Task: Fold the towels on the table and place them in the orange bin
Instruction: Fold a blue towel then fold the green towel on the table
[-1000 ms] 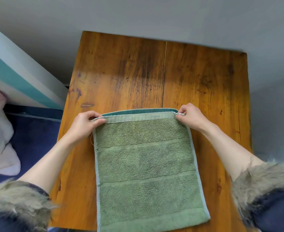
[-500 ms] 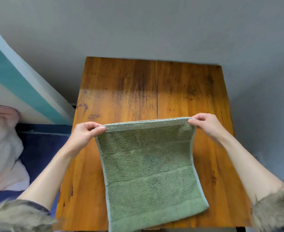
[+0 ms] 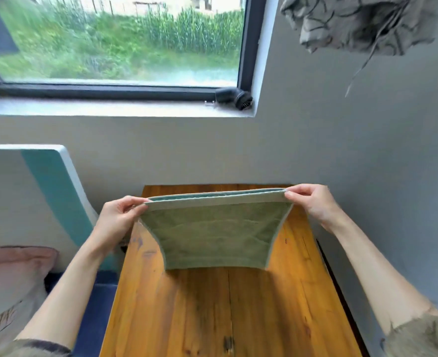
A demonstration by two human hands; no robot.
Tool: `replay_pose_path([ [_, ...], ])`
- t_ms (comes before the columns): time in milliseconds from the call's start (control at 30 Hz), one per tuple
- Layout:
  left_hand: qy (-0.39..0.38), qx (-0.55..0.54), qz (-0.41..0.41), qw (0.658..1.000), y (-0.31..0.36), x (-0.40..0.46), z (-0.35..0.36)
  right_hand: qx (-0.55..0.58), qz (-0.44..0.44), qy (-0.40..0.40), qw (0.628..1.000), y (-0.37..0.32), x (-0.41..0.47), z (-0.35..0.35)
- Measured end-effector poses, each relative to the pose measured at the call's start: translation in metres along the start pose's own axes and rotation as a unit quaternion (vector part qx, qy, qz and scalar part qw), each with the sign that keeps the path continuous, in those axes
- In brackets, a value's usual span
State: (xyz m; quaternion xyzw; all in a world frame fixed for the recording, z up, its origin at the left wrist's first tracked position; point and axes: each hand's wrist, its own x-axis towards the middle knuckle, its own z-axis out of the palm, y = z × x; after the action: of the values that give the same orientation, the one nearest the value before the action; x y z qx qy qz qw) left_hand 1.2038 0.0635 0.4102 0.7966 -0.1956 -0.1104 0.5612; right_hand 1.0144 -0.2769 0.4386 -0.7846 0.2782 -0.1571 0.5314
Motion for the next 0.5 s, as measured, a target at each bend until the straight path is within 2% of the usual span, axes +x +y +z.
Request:
replay_pose_path([
  [167, 0.022, -0.013, 0.045, 0.999, 0.04, 0.005, -0.009, -0.03, -0.07, 0.041, 0.996, -0.031, 0.011, -0.013],
  [300, 0.037, -0.018, 0.077, 0.996, 0.059, 0.015, -0.02, 0.02, -0.088, 0.08, 0.993, -0.049, 0.021, -0.018],
  [400, 0.053, -0.017, 0.085, 0.995, 0.067, 0.022, -0.027, 0.05, -0.095, 0.069, 0.992, -0.062, 0.021, -0.019],
  [500, 0.05, -0.016, 0.088, 0.995, 0.073, 0.025, -0.032, -0.009, -0.116, 0.054, 0.992, -0.068, 0.022, -0.019],
])
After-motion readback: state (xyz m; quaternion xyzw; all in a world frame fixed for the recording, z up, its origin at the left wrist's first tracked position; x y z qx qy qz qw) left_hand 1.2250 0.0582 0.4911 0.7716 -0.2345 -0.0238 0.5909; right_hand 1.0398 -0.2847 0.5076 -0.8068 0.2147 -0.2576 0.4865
